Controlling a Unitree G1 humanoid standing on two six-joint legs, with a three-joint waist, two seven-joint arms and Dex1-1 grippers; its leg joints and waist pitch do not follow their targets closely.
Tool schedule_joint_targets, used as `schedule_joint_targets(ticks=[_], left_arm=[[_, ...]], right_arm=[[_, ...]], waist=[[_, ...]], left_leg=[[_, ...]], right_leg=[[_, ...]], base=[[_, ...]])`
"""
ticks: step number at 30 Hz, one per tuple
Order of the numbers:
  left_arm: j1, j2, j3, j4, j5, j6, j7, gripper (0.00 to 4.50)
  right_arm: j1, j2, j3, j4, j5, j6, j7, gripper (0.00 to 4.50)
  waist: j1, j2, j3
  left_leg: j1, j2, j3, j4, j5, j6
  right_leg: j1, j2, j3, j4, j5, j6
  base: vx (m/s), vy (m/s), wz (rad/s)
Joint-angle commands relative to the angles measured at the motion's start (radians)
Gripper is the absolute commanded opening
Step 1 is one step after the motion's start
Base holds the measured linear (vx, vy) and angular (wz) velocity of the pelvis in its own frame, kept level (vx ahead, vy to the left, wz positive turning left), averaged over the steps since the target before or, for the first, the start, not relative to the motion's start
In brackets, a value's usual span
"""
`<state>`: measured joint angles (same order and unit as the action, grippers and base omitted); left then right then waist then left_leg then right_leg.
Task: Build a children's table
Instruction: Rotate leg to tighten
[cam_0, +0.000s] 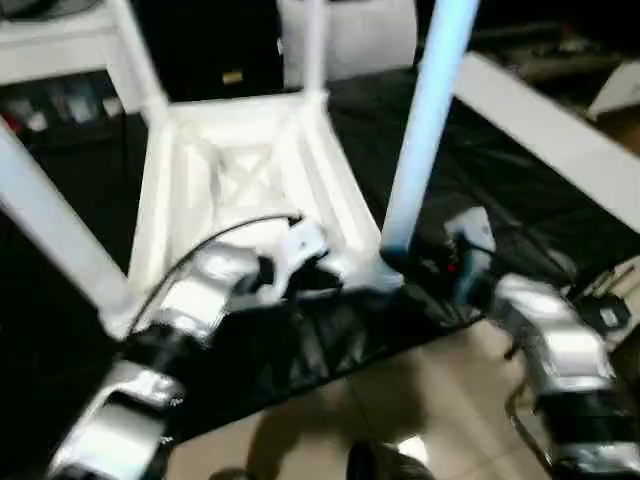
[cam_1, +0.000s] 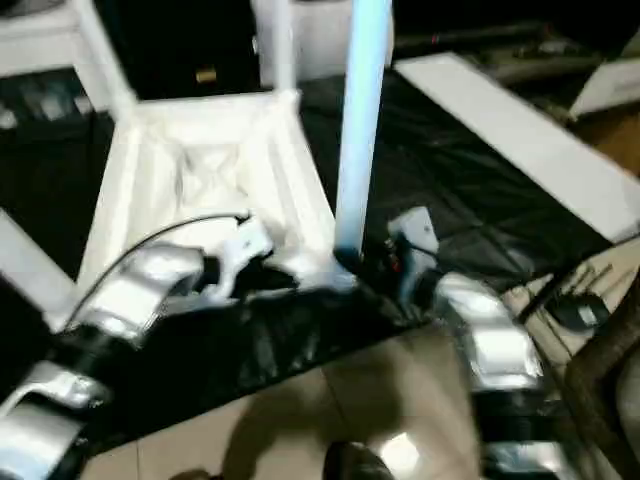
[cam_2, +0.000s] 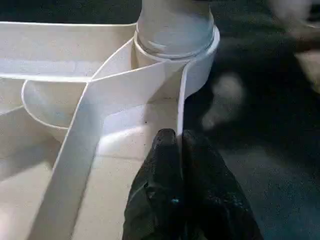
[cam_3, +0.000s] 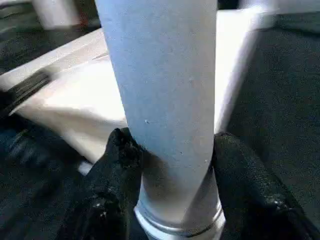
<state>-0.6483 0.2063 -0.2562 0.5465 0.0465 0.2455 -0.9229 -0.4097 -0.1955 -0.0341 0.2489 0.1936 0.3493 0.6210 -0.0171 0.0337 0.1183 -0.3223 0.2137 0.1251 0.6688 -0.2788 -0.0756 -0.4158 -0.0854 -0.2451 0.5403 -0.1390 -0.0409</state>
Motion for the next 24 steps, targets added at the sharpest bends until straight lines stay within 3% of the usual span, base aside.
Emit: schedule_joint_targets(ticks=[1,2,3,4,5,6,7,8,9,10,11,12,13,14,15,16,17,18,19,20,22,24], left_arm=[[-0.068,-0.096,-0.009,-0.019,-0.038,-0.014,0.064,0.00],[-0.086,-0.115,-0.003,0.005,-0.025,-0.022,0.119,0.00],[-0.096,-0.127,0.002,0.016,-0.014,-0.025,0.154,0.00],[-0.105,-0.135,0.002,0.027,-0.003,-0.034,0.180,0.00],[-0.107,-0.137,0.001,0.029,0.001,-0.037,0.185,0.00],[-0.106,-0.139,0.002,0.028,0.005,-0.033,0.190,0.00],[-0.108,-0.140,0.005,0.029,0.010,-0.033,0.197,0.00],[-0.111,-0.141,0.014,0.036,0.018,-0.035,0.207,0.00],[-0.111,-0.137,0.017,0.038,0.021,-0.040,0.211,0.00],[-0.111,-0.134,0.018,0.040,0.023,-0.042,0.214,0.00],[-0.110,-0.129,0.019,0.040,0.024,-0.043,0.215,0.00],[-0.109,-0.118,0.021,0.044,0.025,-0.050,0.219,0.00],[-0.109,-0.112,0.023,0.047,0.026,-0.053,0.224,0.00],[-0.108,-0.104,0.025,0.050,0.028,-0.059,0.228,0.00],[-0.108,-0.099,0.027,0.054,0.030,-0.063,0.233,0.00],[-0.104,-0.089,0.031,0.054,0.031,-0.073,0.232,0.00],[-0.102,-0.083,0.034,0.054,0.031,-0.079,0.231,0.00],[-0.094,-0.060,0.035,0.050,0.035,-0.108,0.216,0.00],[-0.092,-0.052,0.037,0.049,0.035,-0.118,0.209,0.00],[-0.092,-0.052,0.037,0.049,0.035,-0.118,0.209,0.00],[-0.084,-0.026,0.062,0.038,0.029,-0.118,0.224,0.00],[-0.075,-0.012,0.090,0.017,-0.004,-0.123,0.205,0.00]], right_arm=[[-0.028,0.083,0.043,0.016,-0.009,0.012,-0.114,1.90],[-0.048,0.125,0.032,0.050,-0.031,-0.010,-0.210,1.90],[-0.060,0.151,0.025,0.073,-0.048,-0.025,-0.270,1.90],[-0.075,0.180,0.017,0.099,-0.058,-0.058,-0.315,2.25],[-0.079,0.188,0.015,0.106,-0.059,-0.070,-0.324,2.45],[-0.084,0.201,0.011,0.111,-0.070,-0.084,-0.345,2.59],[-0.089,0.212,0.006,0.115,-0.078,-0.106,-0.363,2.65],[-0.095,0.231,-0.006,0.113,-0.082,-0.129,-0.381,2.65],[-0.095,0.235,-0.011,0.107,-0.071,-0.134,-0.371,2.84],[-0.095,0.234,-0.013,0.103,-0.064,-0.137,-0.363,2.84],[-0.093,0.229,-0.013,0.097,-0.060,-0.141,-0.351,2.99],[-0.087,0.217,-0.013,0.080,-0.053,-0.149,-0.326,3.10],[-0.081,0.207,-0.013,0.069,-0.052,-0.148,-0.314,3.18],[-0.072,0.193,-0.014,0.055,-0.049,-0.155,-0.298,3.18],[-0.067,0.184,-0.014,0.049,-0.047,-0.164,-0.290,3.33],[-0.049,0.169,-0.018,0.019,-0.033,-0.154,-0.272,3.48],[-0.036,0.160,-0.021,0.000,-0.023,-0.146,-0.261,3.48],[0.004,0.126,-0.013,-0.055,-0.015,-0.143,-0.215,3.68],[0.021,0.112,-0.009,-0.077,-0.013,-0.142,-0.199,3.68],[0.021,0.112,-0.009,-0.077,-0.013,-0.142,-0.199,3.78],[0.079,0.081,-0.025,-0.162,0.030,-0.114,-0.157,3.90],[0.121,0.054,-0.036,-0.230,0.060,-0.086,-0.126,4.10]], waist=[[0.006,0.034,-0.086],[-0.004,0.032,-0.094],[0.018,0.015,-0.067],[0.023,-0.072,-0.036],[0.008,-0.070,-0.025],[-0.068,-0.057,-0.082],[-0.066,-0.003,-0.107],[0.019,0.061,-0.094],[0.010,0.025,-0.091],[-0.014,-0.092,-0.083],[0.057,-0.037,-0.108],[0.053,-0.081,-0.111],[0.063,-0.071,-0.113],[0.057,-0.055,-0.109],[0.041,-0.049,-0.106],[0.037,-0.054,-0.109],[0.037,-0.052,-0.112],[0.035,-0.052,-0.113],[0.035,-0.051,-0.110],[0.032,-0.052,-0.107],[0.032,-0.050,-0.105],[0.030,-0.054,-0.100]], left_leg=[[-0.121,0.101,-0.063,-0.104,-0.312,0.060],[-0.097,0.140,-0.099,-0.149,-0.303,0.066],[-0.057,0.144,-0.085,-0.194,-0.461,0.069],[0.017,-0.006,0.006,-0.038,-0.374,0.004],[0.121,-0.123,0.069,0.120,-0.244,0.001],[0.044,-0.094,0.071,0.068,-0.311,0.084],[0.000,-0.034,0.046,0.007,-0.328,0.108],[-0.061,0.177,-0.098,-0.116,-0.282,0.144],[0.030,0.127,-0.054,-0.124,-0.199,0.140],[-0.046,-0.057,0.012,-0.051,-0.192,0.071],[-0.018,-0.088,0.006,-0.051,-0.078,0.048],[-0.047,-0.084,-0.006,-0.054,0.060,0.088],[-0.055,-0.092,-0.018,-0.064,0.130,0.095],[-0.036,-0.089,-0.018,-0.071,0.259,0.103],[-0.029,-0.081,-0.014,-0.076,0.373,0.116],[-0.034,-0.076,-0.013,-0.078,0.396,0.133],[-0.033,-0.072,-0.012,-0.078,0.392,0.146],[-0.037,-0.064,-0.012,-0.081,0.380,0.181],[-0.039,-0.060,-0.011,-0.082,0.367,0.199],[-0.036,-0.053,-0.009,-0.086,0.327,0.227],[-0.032,-0.041,-0.004,-0.088,0.266,0.251],[-0.043,-0.040,-0.004,-0.093,0.235,0.248]], right_leg=[[0.225,-0.113,0.066,0.146,-0.383,0.162],[0.177,-0.122,0.142,0.130,-0.136,0.081],[0.125,-0.115,0.219,0.177,-0.155,0.031],[-0.001,-0.034,0.144,-0.103,-0.842,0.209],[-0.152,0.013,0.045,-0.235,-1.171,0.292],[-0.008,0.033,-0.015,-0.219,-1.023,0.416],[0.098,-0.010,-0.011,-0.149,-0.746,0.466],[0.150,-0.135,0.181,0.151,-0.088,0.156],[0.043,-0.120,0.244,0.130,-0.017,0.039],[0.108,-0.062,0.213,0.017,-0.424,0.199],[0.111,-0.096,0.247,-0.005,-0.553,0.199],[0.109,-0.085,0.276,0.012,-0.526,0.223],[0.121,-0.069,0.269,0.029,-0.392,0.208],[0.082,-0.042,0.252,0.048,-0.086,0.124],[0.072,-0.018,0.223,0.061,0.109,0.003],[0.077,-0.017,0.215,0.063,0.173,-0.091],[0.078,-0.019,0.214,0.064,0.175,-0.136],[0.082,-0.023,0.211,0.060,0.150,-0.200],[0.080,-0.026,0.210,0.055,0.123,-0.219],[0.074,-0.030,0.206,0.043,0.032,-0.240],[0.064,-0.034,0.201,0.022,-0.129,-0.238],[0.067,-0.033,0.197,0.009,-0.207,-0.208]], base=[[0.168,0.138,-0.73],[0.097,0.116,-0.35],[0.097,0.116,-0.35],[0.000,0.000,0.00],[0.079,-0.043,-0.16],[0.079,-0.043,-0.16],[0.146,0.056,-0.49],[0.178,0.156,-0.12],[0.178,0.156,-0.12],[0.059,0.081,-0.10],[0.000,0.000,0.00],[0.000,0.000,0.00],[0.000,0.000,0.00],[0.000,0.000,0.00],[0.000,0.000,0.00],[0.000,0.000,0.00],[0.000,0.000,0.00],[0.000,0.000,0.00],[0.000,0.000,0.00],[0.000,0.000,0.00],[0.000,0.000,0.00],[-0.064,0.021,-0.04]])
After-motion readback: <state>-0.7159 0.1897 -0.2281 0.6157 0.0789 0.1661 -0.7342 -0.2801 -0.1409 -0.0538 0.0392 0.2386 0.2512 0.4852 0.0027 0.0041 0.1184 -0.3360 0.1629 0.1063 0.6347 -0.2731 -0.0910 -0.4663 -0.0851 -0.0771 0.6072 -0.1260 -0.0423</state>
